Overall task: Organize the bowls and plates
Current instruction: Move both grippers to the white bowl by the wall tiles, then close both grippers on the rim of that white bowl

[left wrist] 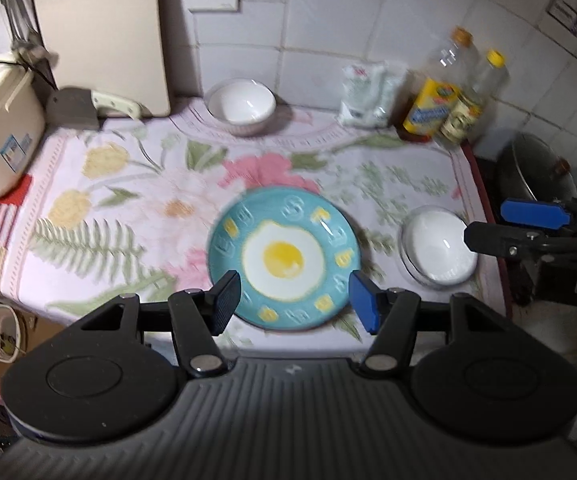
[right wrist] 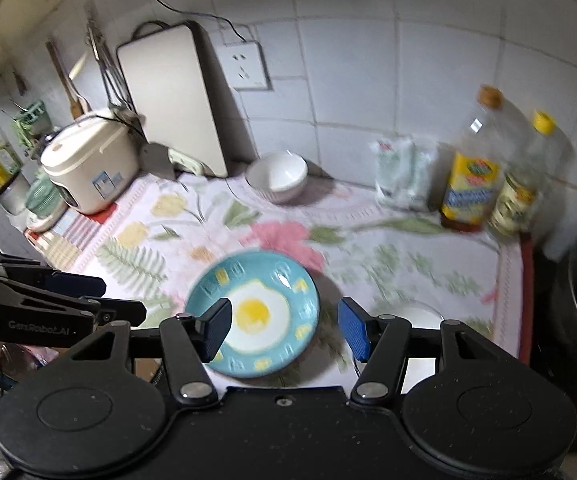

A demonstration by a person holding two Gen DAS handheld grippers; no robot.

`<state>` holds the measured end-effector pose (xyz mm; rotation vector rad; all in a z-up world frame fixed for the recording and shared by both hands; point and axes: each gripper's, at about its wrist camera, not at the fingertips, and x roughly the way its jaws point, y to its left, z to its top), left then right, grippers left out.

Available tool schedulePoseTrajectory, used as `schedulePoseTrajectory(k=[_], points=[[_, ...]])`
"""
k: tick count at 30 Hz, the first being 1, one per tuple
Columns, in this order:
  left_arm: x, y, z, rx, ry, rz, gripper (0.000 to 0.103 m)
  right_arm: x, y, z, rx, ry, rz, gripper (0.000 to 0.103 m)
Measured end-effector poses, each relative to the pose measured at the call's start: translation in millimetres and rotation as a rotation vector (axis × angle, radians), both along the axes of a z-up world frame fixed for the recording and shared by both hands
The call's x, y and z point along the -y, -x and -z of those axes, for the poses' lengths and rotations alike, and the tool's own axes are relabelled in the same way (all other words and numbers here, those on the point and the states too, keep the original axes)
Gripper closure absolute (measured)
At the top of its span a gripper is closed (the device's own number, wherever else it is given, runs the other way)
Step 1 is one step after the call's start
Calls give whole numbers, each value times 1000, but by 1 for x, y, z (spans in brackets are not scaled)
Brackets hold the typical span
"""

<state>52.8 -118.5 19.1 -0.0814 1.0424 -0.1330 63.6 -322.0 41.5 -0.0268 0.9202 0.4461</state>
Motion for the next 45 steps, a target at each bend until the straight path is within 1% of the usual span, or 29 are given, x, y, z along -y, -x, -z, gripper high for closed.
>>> schedulePoseTrajectory(k=[6, 11, 13, 15, 17, 20, 23, 26, 30, 31, 35, 36, 40, 43, 45], points=[[-23, -41, 2, 33, -22, -31, 44, -23, -53, 6, 5, -58, -25, 39], [-44, -72, 8, 59, 5, -73, 44, -40, -98, 19, 2, -84, -51, 39], [-50, -86, 13, 77, 3, -88, 44, -45, -114, 25, 6, -93, -60, 39], [-55, -99, 19, 93, 2, -111, 44, -49, -133, 35, 6, -109, -63, 39], [-61, -113, 26, 117, 21, -134, 44, -53, -150, 45, 2, -114, -57, 39], [-67, -133, 40, 151, 50, -166, 44, -61, -173, 58, 25, -122, -61, 39], [-71, -153, 55, 161, 76, -189, 44, -69, -195, 74, 38, -120, -65, 39], [-73, -170, 69, 177, 84, -211, 44, -76, -219, 92, 21, -123, -67, 40], [-77, -198, 90, 174, 108, -254, 44, -83, -248, 117, -12, -127, -56, 42], [-78, -205, 96, 170, 110, -258, 45, -86, -255, 124, -24, -126, -59, 45], [-78, -230, 121, 173, 96, -277, 46, -96, -280, 153, -61, -117, -60, 48], [-79, -236, 128, 166, 95, -285, 46, -98, -285, 159, -74, -116, -59, 51], [-84, -260, 150, 128, 128, -318, 46, -106, -301, 182, -114, -102, -38, 53], [-81, -272, 161, 117, 101, -307, 46, -109, -309, 193, -139, -93, -20, 53], [-81, -279, 169, 94, 95, -301, 48, -111, -314, 199, -154, -98, -9, 53]])
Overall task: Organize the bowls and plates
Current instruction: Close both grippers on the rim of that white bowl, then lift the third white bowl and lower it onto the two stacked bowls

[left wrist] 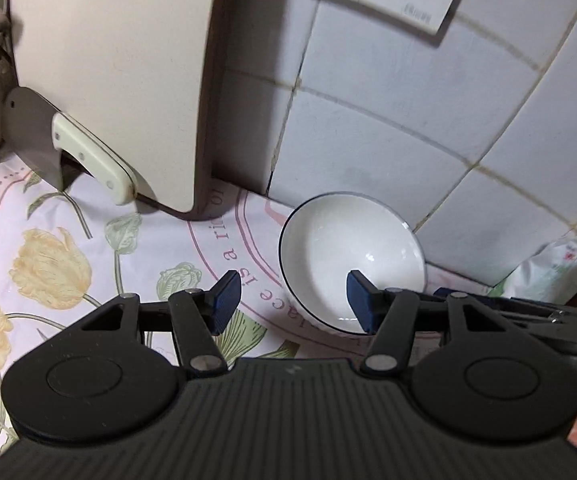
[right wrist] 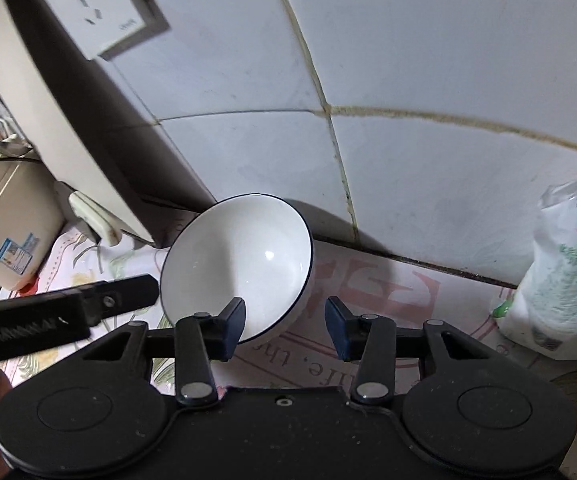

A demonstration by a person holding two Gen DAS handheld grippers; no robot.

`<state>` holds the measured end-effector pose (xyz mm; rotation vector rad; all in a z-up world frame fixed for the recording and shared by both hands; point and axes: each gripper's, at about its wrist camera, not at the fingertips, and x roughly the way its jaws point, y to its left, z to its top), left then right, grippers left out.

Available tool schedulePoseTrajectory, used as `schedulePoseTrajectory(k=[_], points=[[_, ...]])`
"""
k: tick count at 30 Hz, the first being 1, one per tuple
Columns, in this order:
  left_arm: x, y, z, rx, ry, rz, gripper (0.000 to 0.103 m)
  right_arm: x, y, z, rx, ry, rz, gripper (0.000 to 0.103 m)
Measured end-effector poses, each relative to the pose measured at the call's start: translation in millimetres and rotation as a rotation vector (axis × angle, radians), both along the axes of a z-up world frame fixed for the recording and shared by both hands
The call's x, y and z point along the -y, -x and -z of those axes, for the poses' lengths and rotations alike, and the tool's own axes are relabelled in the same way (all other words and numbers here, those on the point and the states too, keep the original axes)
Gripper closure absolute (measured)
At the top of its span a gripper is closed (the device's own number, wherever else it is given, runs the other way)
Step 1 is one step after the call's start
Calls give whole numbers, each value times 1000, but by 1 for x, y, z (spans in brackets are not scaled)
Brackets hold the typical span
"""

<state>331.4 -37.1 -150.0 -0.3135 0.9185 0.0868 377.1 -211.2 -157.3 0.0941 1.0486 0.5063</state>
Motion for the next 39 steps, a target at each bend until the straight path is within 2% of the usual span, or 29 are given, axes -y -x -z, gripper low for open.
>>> schedulePoseTrajectory(k=[3, 5, 6, 7, 8, 9, 11, 20, 29, 34, 39], points=[[-2, -8, 11, -38, 35, -16, 53, -1, -6, 7, -21, -11, 15, 54], [-3, -12, 15, -58, 49, -22, 66, -2, -10, 11, -37, -4, 35, 63], [-4, -12, 17, -67, 61, -22, 70, -3, -11, 14, -51, -3, 42, 71], [-5, -13, 19, -81, 80, -18, 80, -4, -13, 16, -66, -6, 50, 75], [-8, -14, 21, -93, 112, -19, 88, -4, -14, 18, -76, -19, 57, 76], [-10, -14, 23, -100, 146, -29, 89, -4, -14, 19, -80, -25, 66, 77], [-12, -13, 23, -101, 178, -50, 91, -5, -14, 19, -80, -19, 72, 77], [-1, -15, 23, -123, 103, -53, 91, -5, -16, 23, -150, -23, 135, 79], [-1, -18, 24, -135, 109, -53, 93, -12, -14, 25, -161, 25, 152, 80], [2, -3, 13, -138, 130, -30, 93, 0, -6, 15, -212, 11, 172, 80], [12, 10, -5, -156, 99, 13, 93, 12, 12, 0, -234, 9, 167, 80]])
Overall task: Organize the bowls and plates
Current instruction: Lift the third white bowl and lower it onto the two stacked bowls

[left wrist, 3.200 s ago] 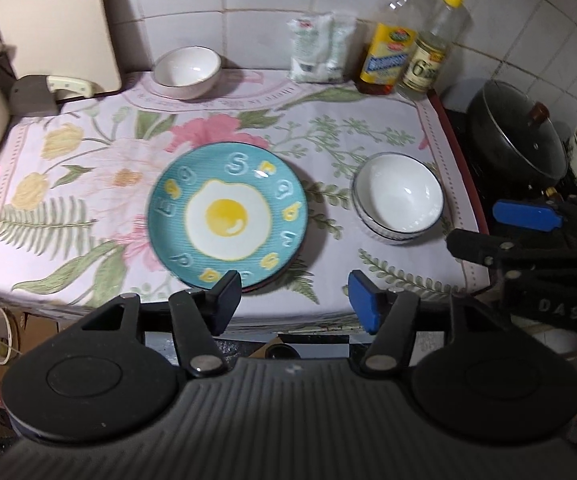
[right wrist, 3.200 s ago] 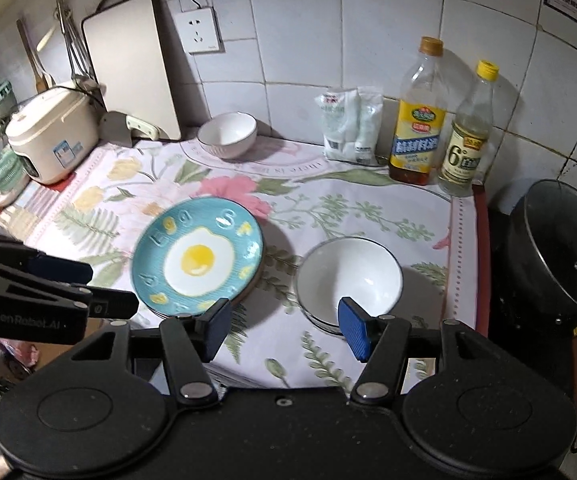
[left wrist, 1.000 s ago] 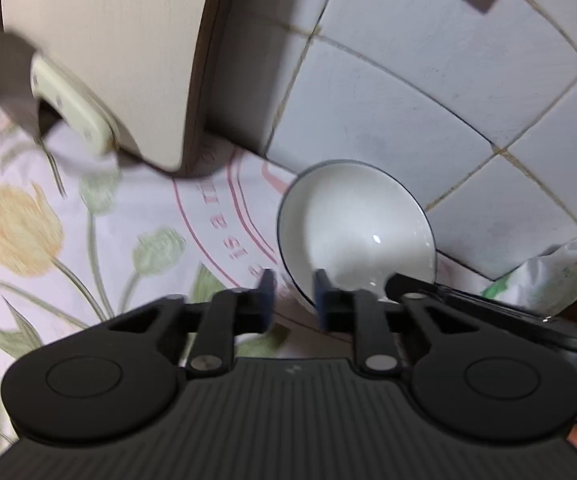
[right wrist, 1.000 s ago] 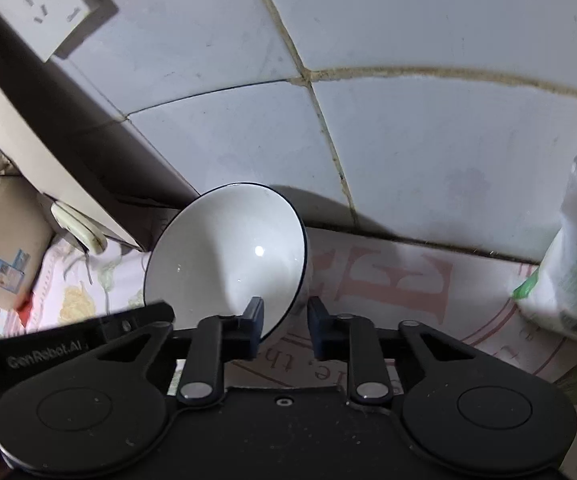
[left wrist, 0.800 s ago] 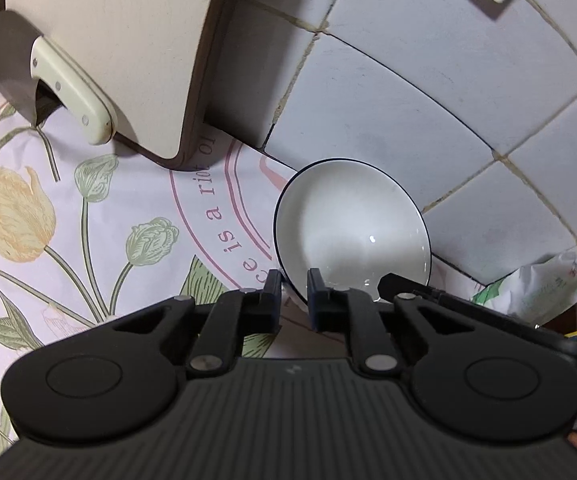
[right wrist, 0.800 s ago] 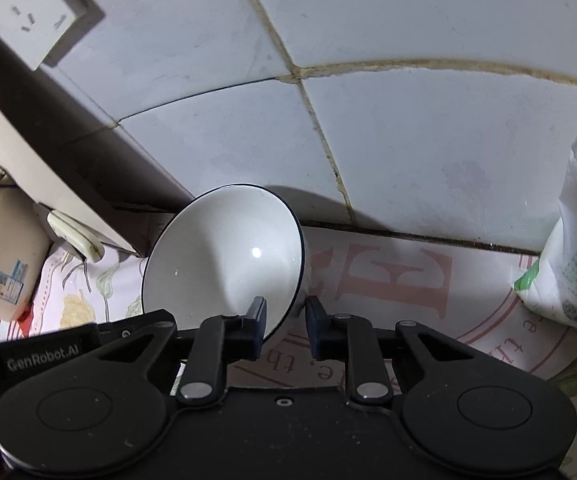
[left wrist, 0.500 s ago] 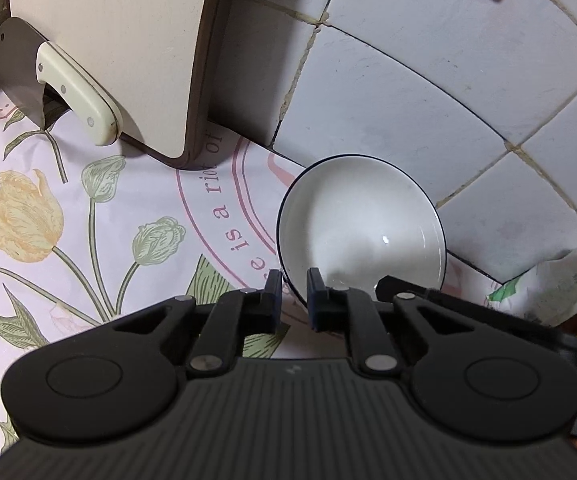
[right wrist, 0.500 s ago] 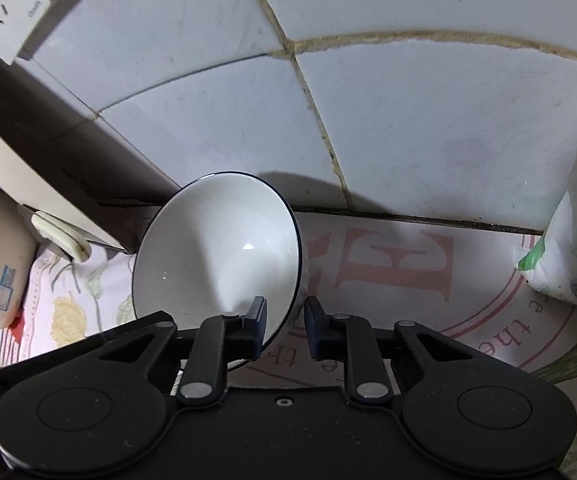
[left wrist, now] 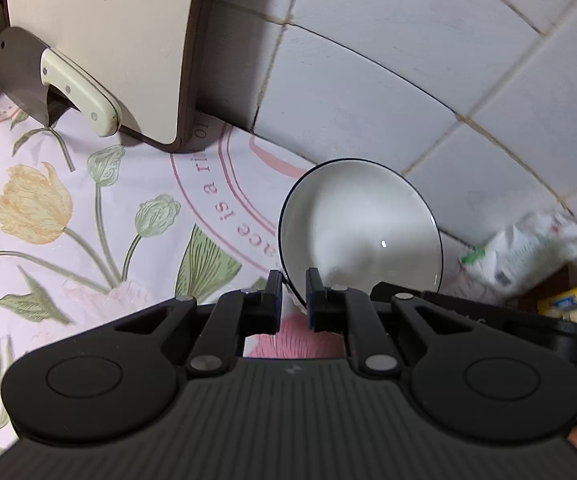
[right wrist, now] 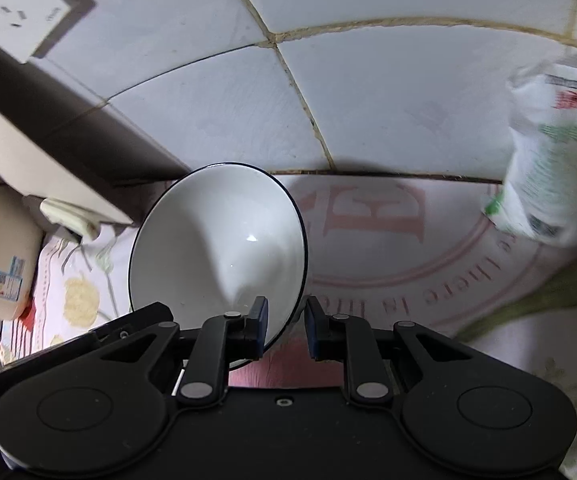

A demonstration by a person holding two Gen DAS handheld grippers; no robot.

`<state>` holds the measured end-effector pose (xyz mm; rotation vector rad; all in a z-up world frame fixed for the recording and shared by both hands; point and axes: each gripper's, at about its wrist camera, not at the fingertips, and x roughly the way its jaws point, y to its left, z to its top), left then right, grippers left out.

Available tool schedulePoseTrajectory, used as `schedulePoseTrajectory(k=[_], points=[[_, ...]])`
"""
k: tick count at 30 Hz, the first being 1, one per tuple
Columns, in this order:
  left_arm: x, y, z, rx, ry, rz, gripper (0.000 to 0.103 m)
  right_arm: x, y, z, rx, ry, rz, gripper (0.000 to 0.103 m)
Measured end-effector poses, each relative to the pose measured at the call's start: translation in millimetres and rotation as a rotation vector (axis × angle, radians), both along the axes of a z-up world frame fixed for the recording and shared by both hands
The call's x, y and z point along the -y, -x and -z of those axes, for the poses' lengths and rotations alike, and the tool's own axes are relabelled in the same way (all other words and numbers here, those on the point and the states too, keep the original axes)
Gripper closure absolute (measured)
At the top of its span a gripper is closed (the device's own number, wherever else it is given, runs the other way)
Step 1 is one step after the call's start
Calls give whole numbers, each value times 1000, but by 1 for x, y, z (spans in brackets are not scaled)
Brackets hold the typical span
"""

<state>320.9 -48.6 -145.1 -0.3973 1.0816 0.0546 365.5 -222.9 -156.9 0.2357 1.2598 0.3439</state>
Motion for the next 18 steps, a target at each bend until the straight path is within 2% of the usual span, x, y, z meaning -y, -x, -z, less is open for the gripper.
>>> schedulePoseTrajectory(k=[3, 10, 18], points=[[6, 10, -11, -12, -10, 23, 93, 6, 12, -11, -5, -3, 4, 80], [25, 41, -42, 19, -61, 78, 93, 20, 43, -37, -2, -19, 5, 79], [50, 87, -78, 73, -99, 137, 93, 46, 90, -74, 51, -49, 21, 79]])
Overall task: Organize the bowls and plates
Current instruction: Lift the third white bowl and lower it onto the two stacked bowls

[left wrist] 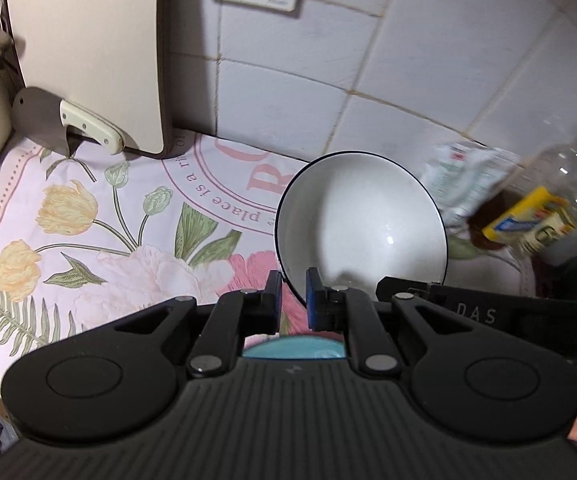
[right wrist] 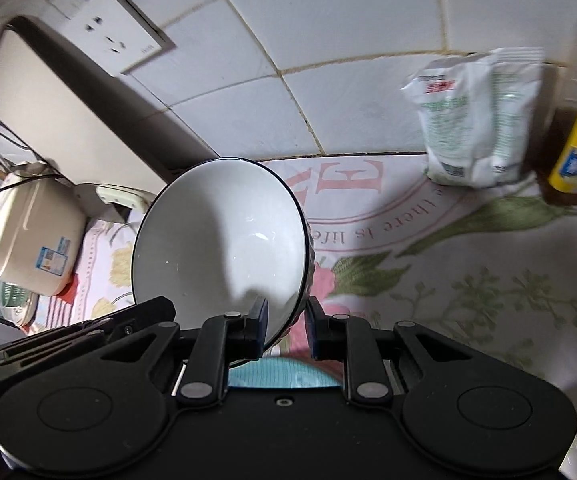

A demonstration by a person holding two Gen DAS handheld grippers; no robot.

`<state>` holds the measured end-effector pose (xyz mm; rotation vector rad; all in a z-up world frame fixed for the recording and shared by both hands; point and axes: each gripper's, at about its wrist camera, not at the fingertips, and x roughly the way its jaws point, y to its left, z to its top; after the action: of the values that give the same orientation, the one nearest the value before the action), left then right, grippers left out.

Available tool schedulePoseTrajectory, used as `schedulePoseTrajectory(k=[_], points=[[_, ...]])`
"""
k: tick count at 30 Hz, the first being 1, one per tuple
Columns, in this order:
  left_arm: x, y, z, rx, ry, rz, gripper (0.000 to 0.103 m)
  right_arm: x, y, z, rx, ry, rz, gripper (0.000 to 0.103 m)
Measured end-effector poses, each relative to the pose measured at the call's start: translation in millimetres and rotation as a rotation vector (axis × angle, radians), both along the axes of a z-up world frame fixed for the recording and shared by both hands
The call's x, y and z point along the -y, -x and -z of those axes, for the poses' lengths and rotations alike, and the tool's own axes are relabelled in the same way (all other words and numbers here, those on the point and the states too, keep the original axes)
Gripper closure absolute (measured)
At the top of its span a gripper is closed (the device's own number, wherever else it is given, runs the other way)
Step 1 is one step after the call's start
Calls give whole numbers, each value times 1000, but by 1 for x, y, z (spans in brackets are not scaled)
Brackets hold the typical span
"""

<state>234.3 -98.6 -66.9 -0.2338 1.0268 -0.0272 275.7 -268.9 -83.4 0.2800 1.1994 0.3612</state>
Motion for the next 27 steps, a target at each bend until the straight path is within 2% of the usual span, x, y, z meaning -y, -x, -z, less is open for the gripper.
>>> schedulePoseTrajectory(k=[5, 15, 22, 27], points=[[16, 38, -21, 20, -7, 28, 93, 19, 41, -24, 49, -25, 28, 79], [53, 115, -56, 44, -36, 99, 93, 59, 120, -53, 58, -68, 82, 79], [88, 161, -77, 100, -13, 170, 93, 99, 175, -73, 97, -73, 129, 79], [122, 182, -82, 129, -31, 231, 93, 127, 202, -81, 121, -43, 149, 78]])
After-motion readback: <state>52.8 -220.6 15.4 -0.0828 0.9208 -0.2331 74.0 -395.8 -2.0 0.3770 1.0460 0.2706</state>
